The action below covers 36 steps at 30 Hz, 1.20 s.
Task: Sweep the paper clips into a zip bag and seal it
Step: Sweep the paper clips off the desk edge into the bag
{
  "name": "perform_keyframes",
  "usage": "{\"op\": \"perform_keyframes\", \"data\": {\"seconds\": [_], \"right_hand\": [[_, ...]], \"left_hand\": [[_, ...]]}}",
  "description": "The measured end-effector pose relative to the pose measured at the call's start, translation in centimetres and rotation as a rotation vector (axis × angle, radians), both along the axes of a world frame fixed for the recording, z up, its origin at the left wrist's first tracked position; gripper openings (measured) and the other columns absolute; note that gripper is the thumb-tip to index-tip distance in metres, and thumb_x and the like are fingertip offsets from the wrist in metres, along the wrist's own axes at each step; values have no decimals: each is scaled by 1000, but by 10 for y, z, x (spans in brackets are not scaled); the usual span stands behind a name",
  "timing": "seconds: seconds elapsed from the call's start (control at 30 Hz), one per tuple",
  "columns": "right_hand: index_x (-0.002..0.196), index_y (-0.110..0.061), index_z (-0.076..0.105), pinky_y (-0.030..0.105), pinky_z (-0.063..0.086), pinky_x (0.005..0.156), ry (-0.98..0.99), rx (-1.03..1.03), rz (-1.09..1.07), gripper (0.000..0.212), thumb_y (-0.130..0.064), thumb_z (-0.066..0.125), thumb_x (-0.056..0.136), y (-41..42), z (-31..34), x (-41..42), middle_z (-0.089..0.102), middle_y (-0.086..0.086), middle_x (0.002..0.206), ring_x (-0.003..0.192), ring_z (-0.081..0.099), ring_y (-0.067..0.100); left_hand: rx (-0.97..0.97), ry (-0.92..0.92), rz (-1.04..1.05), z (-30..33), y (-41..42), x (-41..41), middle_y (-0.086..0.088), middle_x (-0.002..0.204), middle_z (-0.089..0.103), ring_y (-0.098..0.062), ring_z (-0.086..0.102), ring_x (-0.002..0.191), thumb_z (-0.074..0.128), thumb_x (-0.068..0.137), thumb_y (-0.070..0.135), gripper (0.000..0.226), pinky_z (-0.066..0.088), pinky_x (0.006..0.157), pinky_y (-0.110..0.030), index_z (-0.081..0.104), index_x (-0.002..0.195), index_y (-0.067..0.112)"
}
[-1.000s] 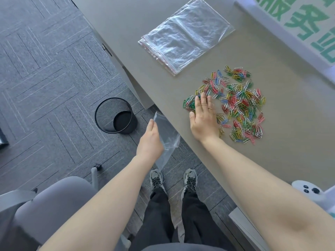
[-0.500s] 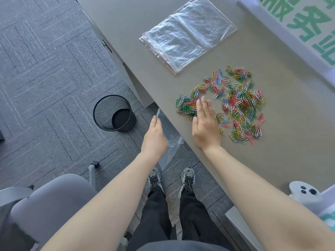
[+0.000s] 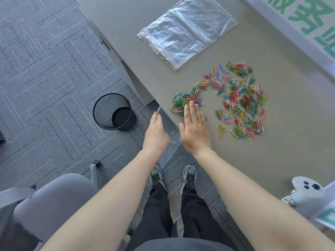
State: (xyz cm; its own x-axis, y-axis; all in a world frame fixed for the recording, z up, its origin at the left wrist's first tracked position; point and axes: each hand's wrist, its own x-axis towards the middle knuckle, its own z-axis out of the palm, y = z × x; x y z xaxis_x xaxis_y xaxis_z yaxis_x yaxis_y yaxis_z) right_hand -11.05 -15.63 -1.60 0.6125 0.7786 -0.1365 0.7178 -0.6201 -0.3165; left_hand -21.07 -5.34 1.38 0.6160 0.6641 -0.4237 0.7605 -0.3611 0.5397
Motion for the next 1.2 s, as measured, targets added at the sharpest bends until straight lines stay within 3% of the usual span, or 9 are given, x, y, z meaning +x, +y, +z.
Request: {"op": "perform_keyframes", "data": {"seconds": [0.23,0.37,0.5,0.73,0.93,1.2], "right_hand": [[152,-5,13,40,3,121,28,29,75,63,-33,19,96,9,0,-14,7,13,161,149,1,24],[152,-5,15,41,8,121,92,115,114,59,-26,22,96,12,3,-15,9,11,161,149,3,22],[151,-3,17,38,5,121,113,217,-31,58,-19,21,95,0,9,-3,11,13,160,149,4,22],[153,-7,5,40,1,121,60,62,-150,64,-33,27,99,-5,6,15,-1,12,161,149,-5,24],[153,-12,2,38,-6,120,26,-43,-48,64,-39,20,99,11,7,33,-4,9,161,148,-8,22],[153,-9,10,36,-5,120,-8,-15,13,64,-38,21,97,14,3,4,2,9,161,149,-2,23]], "left_hand": [[-12,-27,32,1,5,1,-4,160,10,-17,19,144,48,87,-2,71,20,105,-19,17,151,5],[-8,-37,40,3,8,3,-4,160,11,-19,23,142,49,87,-2,70,23,104,-23,19,150,6],[-28,-54,58,5,7,4,-1,160,11,-18,23,142,46,87,-2,71,23,105,-23,18,151,7],[-46,-50,76,9,3,3,1,160,9,-17,23,142,48,88,0,71,21,102,-19,17,151,9],[-34,-56,76,8,5,5,-5,160,11,-17,16,144,48,87,0,71,16,106,-18,18,151,6],[-39,-98,99,10,3,5,-7,159,14,-18,18,144,49,87,0,71,17,106,-19,18,150,6]]}}
